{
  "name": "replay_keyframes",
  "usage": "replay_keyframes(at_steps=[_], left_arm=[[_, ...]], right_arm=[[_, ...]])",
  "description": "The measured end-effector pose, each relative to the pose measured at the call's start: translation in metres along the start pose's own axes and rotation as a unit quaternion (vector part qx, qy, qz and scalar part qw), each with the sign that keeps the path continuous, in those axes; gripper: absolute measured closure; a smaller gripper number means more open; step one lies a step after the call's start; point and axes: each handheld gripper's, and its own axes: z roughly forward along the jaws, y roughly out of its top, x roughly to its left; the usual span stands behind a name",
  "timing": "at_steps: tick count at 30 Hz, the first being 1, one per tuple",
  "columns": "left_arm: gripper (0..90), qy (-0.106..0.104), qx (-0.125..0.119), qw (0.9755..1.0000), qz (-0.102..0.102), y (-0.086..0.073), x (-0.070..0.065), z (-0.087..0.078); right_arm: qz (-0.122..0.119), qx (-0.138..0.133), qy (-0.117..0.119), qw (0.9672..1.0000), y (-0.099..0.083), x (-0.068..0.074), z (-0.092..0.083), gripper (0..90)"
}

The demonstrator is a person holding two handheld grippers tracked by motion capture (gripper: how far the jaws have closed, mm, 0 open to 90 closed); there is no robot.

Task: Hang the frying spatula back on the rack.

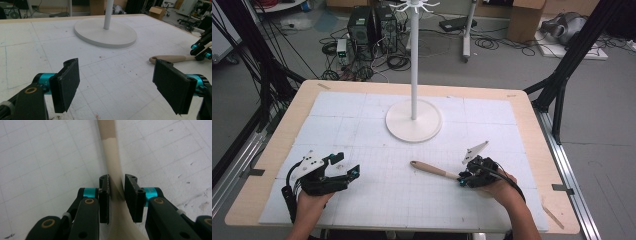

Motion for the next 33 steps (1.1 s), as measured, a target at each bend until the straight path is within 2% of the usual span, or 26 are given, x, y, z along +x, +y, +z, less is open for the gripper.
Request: replay_keyframes(at_steps=[7, 10, 12, 13, 14, 15, 20, 23, 24, 25, 28, 31, 33], left_arm=[[22.6, -0.001, 0.000, 1.0000, -0.003, 0.000, -0.001, 0.001], [22.7, -0.001, 0.000, 1.0000, -0.004, 0.000, -0.001, 0.001], [23.0, -0.001, 0.000, 1.0000, -0.006, 0.000, -0.001, 0.001], [23.4, -0.002, 0.001, 1.0000, -0.006, 0.000, -0.001, 0.001], [23.8, -0.002, 0.001, 1.0000, -0.006, 0.000, -0.001, 0.001], [24.0, -0.002, 0.001, 1.0000, -0.006, 0.000, -0.001, 0.001], [24.8, -0.005, 0.000, 1.0000, -0.006, 0.000, -0.001, 0.001], [25.0, -0.009, -0.001, 0.9999, -0.010, 0.000, -0.001, 0.001], [27.2, -0.019, -0.004, 0.9996, -0.019, 0.001, -0.001, 0.001], [29.1, -0.019, -0.004, 0.9996, -0.019, 0.001, -0.001, 0.001], [29.0, -0.035, -0.005, 0.9990, -0.029, 0.004, -0.004, 0.004], [27.5, -0.043, -0.018, 0.9983, -0.036, 0.012, -0.008, 0.007], [27.5, -0.051, -0.028, 0.9976, -0.036, 0.017, -0.011, 0.010]], right_arm=[[0.003, -0.001, -0.003, 1.0000, -0.001, 0.001, 0.000, 75.7], [-0.006, 0.003, -0.016, 0.9998, 0.001, 0.004, 0.000, 77.9], [0.006, 0.001, -0.019, 0.9998, 0.001, 0.005, 0.000, 78.0], [0.020, -0.007, -0.018, 0.9996, -0.001, 0.004, 0.000, 78.1], [0.020, -0.007, -0.018, 0.9996, -0.001, 0.004, 0.000, 78.1], [0.037, -0.021, -0.013, 0.9990, -0.004, 0.003, 0.000, 78.1], [0.054, -0.042, -0.011, 0.9976, -0.008, 0.004, -0.002, 78.1], [0.057, -0.052, -0.012, 0.9969, -0.007, 0.006, -0.004, 78.1], [0.060, -0.066, -0.014, 0.9959, -0.007, 0.007, -0.008, 78.0], [0.060, -0.066, -0.014, 0.9959, -0.007, 0.007, -0.008, 78.0], [0.068, -0.088, -0.020, 0.9936, -0.006, 0.009, -0.013, 78.0], [0.075, -0.117, -0.027, 0.9900, -0.001, 0.016, -0.019, 78.0], [0.073, -0.123, -0.029, 0.9893, 0.001, 0.018, -0.020, 78.0]])
